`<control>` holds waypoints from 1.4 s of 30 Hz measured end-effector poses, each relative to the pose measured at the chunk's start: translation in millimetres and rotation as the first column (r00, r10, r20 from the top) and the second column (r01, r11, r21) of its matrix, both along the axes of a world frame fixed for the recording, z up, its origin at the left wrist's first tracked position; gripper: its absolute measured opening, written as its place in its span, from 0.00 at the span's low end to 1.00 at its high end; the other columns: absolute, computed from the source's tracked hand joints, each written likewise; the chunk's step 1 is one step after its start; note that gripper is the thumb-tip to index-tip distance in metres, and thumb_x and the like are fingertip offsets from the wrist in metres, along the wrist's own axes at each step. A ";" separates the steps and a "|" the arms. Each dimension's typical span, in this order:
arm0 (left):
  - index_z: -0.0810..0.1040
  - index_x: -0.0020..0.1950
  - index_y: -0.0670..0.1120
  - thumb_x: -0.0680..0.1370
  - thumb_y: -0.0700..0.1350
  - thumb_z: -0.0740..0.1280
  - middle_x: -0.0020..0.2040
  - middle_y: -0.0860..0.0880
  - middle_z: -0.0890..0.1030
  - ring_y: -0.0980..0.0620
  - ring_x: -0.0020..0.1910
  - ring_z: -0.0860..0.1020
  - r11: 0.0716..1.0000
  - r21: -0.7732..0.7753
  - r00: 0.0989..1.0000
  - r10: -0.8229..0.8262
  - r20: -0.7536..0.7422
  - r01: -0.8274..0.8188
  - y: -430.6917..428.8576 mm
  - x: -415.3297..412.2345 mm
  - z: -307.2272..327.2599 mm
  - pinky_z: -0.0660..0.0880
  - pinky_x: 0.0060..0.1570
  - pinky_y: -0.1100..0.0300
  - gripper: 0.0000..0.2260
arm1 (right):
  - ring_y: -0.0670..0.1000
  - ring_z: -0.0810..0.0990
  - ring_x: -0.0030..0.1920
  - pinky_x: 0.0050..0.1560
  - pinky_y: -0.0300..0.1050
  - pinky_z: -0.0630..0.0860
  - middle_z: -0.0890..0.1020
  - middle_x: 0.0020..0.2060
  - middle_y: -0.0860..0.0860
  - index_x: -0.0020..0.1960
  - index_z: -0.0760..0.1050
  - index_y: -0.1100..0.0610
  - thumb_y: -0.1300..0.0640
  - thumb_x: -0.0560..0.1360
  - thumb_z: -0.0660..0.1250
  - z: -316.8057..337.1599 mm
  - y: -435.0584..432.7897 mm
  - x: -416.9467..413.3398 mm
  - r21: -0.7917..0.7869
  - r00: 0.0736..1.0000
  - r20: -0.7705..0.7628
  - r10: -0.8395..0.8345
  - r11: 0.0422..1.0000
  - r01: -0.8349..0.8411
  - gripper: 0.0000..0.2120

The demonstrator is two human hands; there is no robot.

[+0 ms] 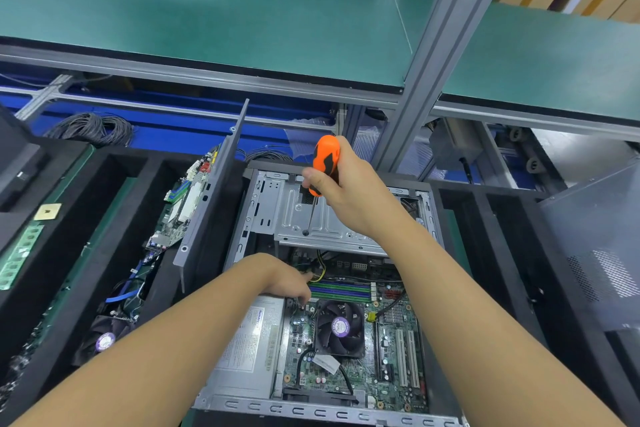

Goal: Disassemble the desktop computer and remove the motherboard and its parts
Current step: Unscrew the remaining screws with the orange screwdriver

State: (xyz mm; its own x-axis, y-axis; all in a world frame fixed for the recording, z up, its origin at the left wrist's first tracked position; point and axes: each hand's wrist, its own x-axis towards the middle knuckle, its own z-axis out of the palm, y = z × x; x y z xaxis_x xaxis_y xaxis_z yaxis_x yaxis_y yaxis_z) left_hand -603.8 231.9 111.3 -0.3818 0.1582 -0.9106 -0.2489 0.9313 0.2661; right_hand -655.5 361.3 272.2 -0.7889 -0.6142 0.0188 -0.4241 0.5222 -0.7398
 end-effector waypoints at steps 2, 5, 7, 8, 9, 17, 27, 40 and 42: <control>0.41 0.80 0.59 0.78 0.52 0.60 0.82 0.45 0.48 0.41 0.80 0.49 1.000 -0.001 1.000 -0.002 -0.004 0.002 0.4 0.2 1.2 0.50 0.75 0.42 0.36 | 0.59 0.81 0.48 0.52 0.59 0.76 0.83 0.47 0.55 0.56 0.64 0.54 0.45 0.81 0.61 0.5 0.0 -0.3 0.003 1.000 -0.002 0.000 1.000 0.000 0.14; 0.41 0.80 0.58 0.79 0.52 0.60 0.82 0.45 0.48 0.41 0.80 0.49 1.000 -0.001 1.000 -0.006 -0.010 0.006 0.9 0.5 2.2 0.50 0.75 0.42 0.36 | 0.58 0.80 0.48 0.51 0.59 0.76 0.83 0.48 0.54 0.56 0.64 0.54 0.45 0.81 0.61 0.6 0.0 -0.3 0.009 1.000 -0.012 0.003 1.000 -0.003 0.14; 0.41 0.80 0.58 0.79 0.52 0.60 0.82 0.44 0.48 0.41 0.80 0.49 1.000 0.002 1.000 -0.006 -0.009 0.006 1.1 0.4 3.3 0.50 0.75 0.43 0.36 | 0.58 0.81 0.48 0.51 0.59 0.76 0.83 0.48 0.54 0.56 0.64 0.54 0.45 0.81 0.61 0.5 0.2 -0.1 0.013 1.000 -0.013 0.007 1.000 -0.006 0.14; 0.41 0.81 0.58 0.79 0.52 0.60 0.82 0.45 0.48 0.41 0.80 0.49 1.000 0.002 1.000 -0.005 -0.010 0.005 1.0 0.4 3.9 0.51 0.75 0.43 0.36 | 0.58 0.80 0.48 0.51 0.59 0.76 0.83 0.48 0.55 0.57 0.64 0.53 0.45 0.81 0.61 0.6 0.3 -0.1 0.013 1.000 -0.014 0.008 1.000 -0.008 0.14; 0.41 0.81 0.58 0.79 0.52 0.60 0.82 0.45 0.49 0.41 0.80 0.49 1.000 0.002 1.000 -0.004 -0.010 0.004 1.0 0.3 4.3 0.51 0.75 0.43 0.36 | 0.58 0.80 0.48 0.51 0.59 0.76 0.83 0.48 0.55 0.57 0.64 0.53 0.45 0.81 0.61 0.8 0.4 -0.2 0.014 1.000 -0.014 0.010 1.000 -0.010 0.14; 0.41 0.80 0.59 0.79 0.52 0.60 0.82 0.45 0.48 0.41 0.80 0.48 1.000 -0.002 1.000 0.005 -0.008 -0.005 1.4 1.7 6.1 0.50 0.75 0.42 0.36 | 0.56 0.81 0.49 0.52 0.58 0.77 0.83 0.48 0.52 0.57 0.63 0.51 0.44 0.81 0.61 0.7 -0.5 -0.9 0.011 0.999 -0.023 0.023 1.000 -0.023 0.12; 0.41 0.81 0.58 0.79 0.52 0.60 0.82 0.46 0.48 0.42 0.80 0.49 1.000 0.009 1.000 -0.001 -0.029 0.001 2.2 3.4 10.9 0.51 0.75 0.43 0.36 | 0.56 0.80 0.47 0.51 0.58 0.77 0.83 0.47 0.53 0.59 0.63 0.52 0.44 0.81 0.61 -2.9 -5.8 -1.7 0.034 0.999 -0.044 0.030 0.999 -0.029 0.15; 0.78 0.63 0.39 0.82 0.49 0.61 0.56 0.48 0.81 0.50 0.51 0.81 0.968 0.182 0.952 0.211 -0.222 -0.172 -24.9 3.9 62.1 0.75 0.61 0.51 0.16 | 0.51 0.81 0.51 0.56 0.55 0.76 0.83 0.52 0.45 0.54 0.62 0.45 0.46 0.81 0.63 5.0 -3.7 -11.9 0.097 0.975 0.089 0.201 0.973 -0.210 0.09; 0.80 0.55 0.41 0.81 0.48 0.66 0.47 0.49 0.86 0.47 0.47 0.85 0.872 0.382 0.882 0.411 -0.228 -0.308 -42.4 -2.3 87.8 0.81 0.47 0.53 0.12 | 0.50 0.80 0.51 0.55 0.53 0.76 0.84 0.51 0.44 0.51 0.62 0.43 0.47 0.81 0.63 6.2 -4.8 -12.8 0.111 0.969 0.090 0.228 0.965 -0.237 0.09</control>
State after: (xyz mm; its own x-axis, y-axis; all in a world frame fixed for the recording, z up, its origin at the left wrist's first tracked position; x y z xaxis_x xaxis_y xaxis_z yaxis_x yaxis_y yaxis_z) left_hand -606.0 189.5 199.1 -0.7099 0.2237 -0.6678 -0.4112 0.6382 0.6508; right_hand -668.3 356.5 278.4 -0.6204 -0.7750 -0.1205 -0.4893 0.5025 -0.7128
